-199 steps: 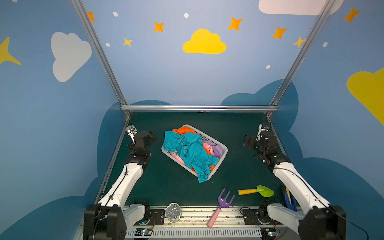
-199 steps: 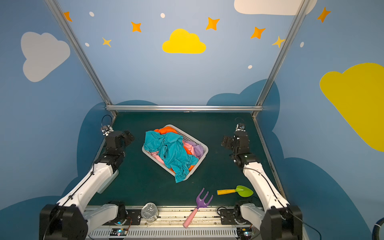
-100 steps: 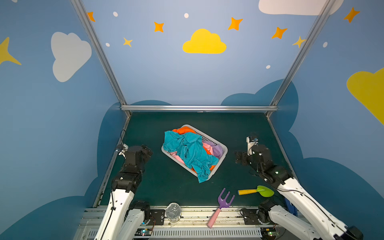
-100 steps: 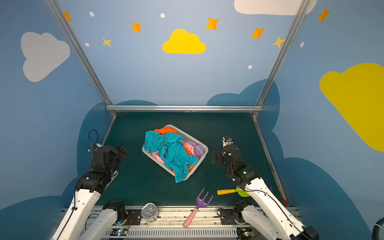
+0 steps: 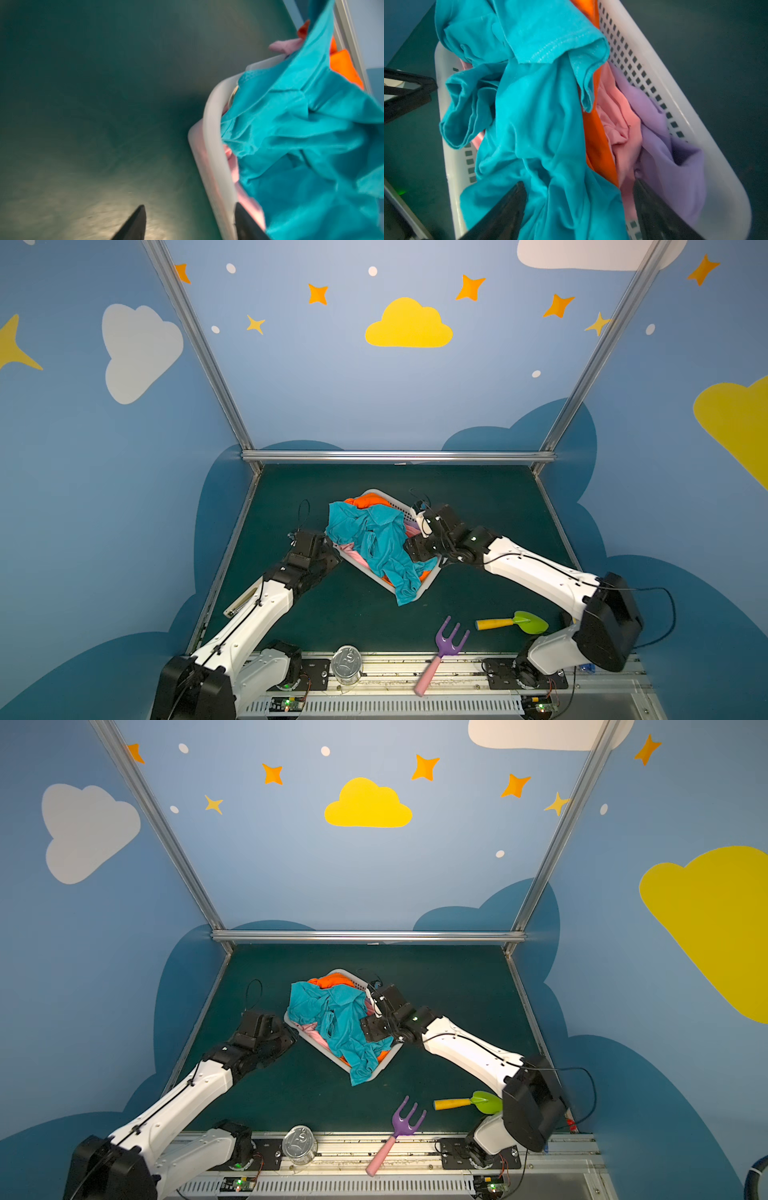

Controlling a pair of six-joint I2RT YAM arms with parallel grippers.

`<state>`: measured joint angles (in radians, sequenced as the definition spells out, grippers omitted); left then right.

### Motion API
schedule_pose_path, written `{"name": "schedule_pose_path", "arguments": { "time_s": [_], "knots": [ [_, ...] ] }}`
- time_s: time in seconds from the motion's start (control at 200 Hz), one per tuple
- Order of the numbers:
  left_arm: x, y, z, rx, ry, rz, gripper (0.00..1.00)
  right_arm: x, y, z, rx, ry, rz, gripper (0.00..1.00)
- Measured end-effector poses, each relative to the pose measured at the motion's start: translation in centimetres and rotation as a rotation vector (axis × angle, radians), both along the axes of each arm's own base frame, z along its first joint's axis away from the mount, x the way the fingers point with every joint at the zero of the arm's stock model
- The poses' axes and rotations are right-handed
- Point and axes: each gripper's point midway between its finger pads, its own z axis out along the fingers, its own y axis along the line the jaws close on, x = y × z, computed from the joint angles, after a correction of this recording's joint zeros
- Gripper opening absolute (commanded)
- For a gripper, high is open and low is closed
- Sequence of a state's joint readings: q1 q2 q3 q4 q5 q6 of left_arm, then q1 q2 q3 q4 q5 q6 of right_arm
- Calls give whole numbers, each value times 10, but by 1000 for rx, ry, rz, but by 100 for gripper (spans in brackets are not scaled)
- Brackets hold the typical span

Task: Fold and stack the t-shirts
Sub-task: 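Reach both grippers into the basket toward the teal t-shirt, then grasp the teal t-shirt with the right gripper and lift it out of the basket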

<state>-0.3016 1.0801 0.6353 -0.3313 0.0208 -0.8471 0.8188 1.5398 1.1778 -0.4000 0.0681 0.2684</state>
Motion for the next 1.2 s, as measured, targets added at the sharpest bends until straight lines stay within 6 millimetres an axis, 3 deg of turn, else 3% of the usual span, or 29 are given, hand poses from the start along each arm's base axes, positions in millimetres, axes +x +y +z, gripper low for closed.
{"name": "schedule_pose_path", "arguments": {
  "time_s": [0.07, 0.17, 0.23, 0.33, 0.466, 0.646, 0.721, 0.856, 1.041, 1.126, 1.202],
  "knots": [
    [10, -10, 0, -13, 1, -20, 46, 10, 17, -2, 6, 22, 15, 70],
    [19, -24, -8, -13, 24, -49, 42, 22, 39, -7, 3, 67, 36, 48],
    [22, -32, -13, -11, 44, -71, 41, 31, 55, -9, 3, 94, 50, 27],
    [30, -46, -21, -1, 79, -102, 35, 39, 73, -12, 9, 136, 87, 0],
    [43, -58, -30, 7, 132, -122, 25, 46, 80, -11, 14, 184, 105, 0],
    [77, -89, -28, -12, 132, -183, 22, 73, 54, 27, 55, 157, 41, 0],
    [90, -107, -28, -15, 128, -221, 21, 83, 33, 53, 72, 109, -1, 0],
    [110, -152, -28, -35, 119, -312, 24, 90, -7, 129, 140, -100, -60, 0],
    [122, -218, -21, -96, 98, -450, 34, 52, -52, 253, 289, -450, -89, 0],
    [121, -231, -10, -114, 88, -493, 46, 38, -61, 302, 360, -556, -87, 0],
    [127, -227, 6, -116, 58, -504, 61, 30, -61, 332, 411, -610, -73, 0]
  ]
}}
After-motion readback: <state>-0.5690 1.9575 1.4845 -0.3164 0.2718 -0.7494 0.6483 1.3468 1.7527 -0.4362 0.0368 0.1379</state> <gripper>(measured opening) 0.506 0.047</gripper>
